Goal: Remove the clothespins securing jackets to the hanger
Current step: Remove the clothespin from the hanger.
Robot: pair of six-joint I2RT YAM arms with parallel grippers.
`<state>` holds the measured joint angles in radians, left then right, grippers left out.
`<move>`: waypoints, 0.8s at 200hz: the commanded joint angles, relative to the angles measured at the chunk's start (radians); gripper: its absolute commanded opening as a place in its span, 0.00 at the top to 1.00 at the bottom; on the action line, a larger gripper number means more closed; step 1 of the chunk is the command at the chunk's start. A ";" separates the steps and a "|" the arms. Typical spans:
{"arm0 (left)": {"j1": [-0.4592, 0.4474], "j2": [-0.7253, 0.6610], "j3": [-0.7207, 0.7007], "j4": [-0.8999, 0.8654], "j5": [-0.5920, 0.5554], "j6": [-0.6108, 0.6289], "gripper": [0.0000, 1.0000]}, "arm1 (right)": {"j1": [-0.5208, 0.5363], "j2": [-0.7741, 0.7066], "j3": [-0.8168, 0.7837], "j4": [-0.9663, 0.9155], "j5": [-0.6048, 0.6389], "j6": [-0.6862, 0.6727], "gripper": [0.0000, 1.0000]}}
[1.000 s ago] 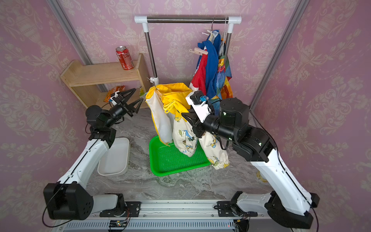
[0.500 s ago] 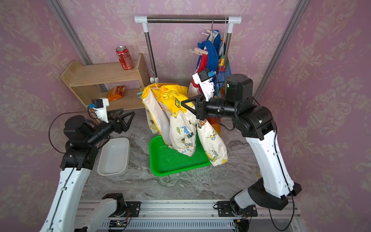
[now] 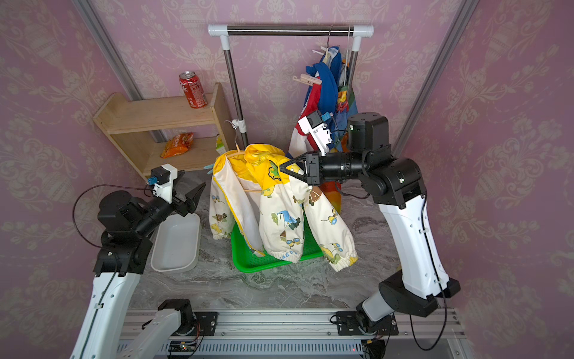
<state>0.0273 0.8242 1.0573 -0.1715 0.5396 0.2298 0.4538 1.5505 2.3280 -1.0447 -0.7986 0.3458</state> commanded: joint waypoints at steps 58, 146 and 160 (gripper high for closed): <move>-0.041 0.028 0.032 -0.058 0.062 0.194 0.25 | -0.003 0.000 -0.018 0.067 -0.103 -0.030 1.00; -0.145 0.016 0.060 -0.206 -0.036 0.322 0.42 | -0.003 0.011 -0.024 -0.009 -0.118 -0.097 1.00; -0.160 0.015 0.064 -0.235 -0.054 0.337 0.45 | -0.003 0.008 -0.021 -0.015 -0.122 -0.108 1.00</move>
<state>-0.1089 0.8452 1.0843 -0.3229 0.5262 0.5156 0.4538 1.5726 2.2971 -1.1145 -0.8658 0.2840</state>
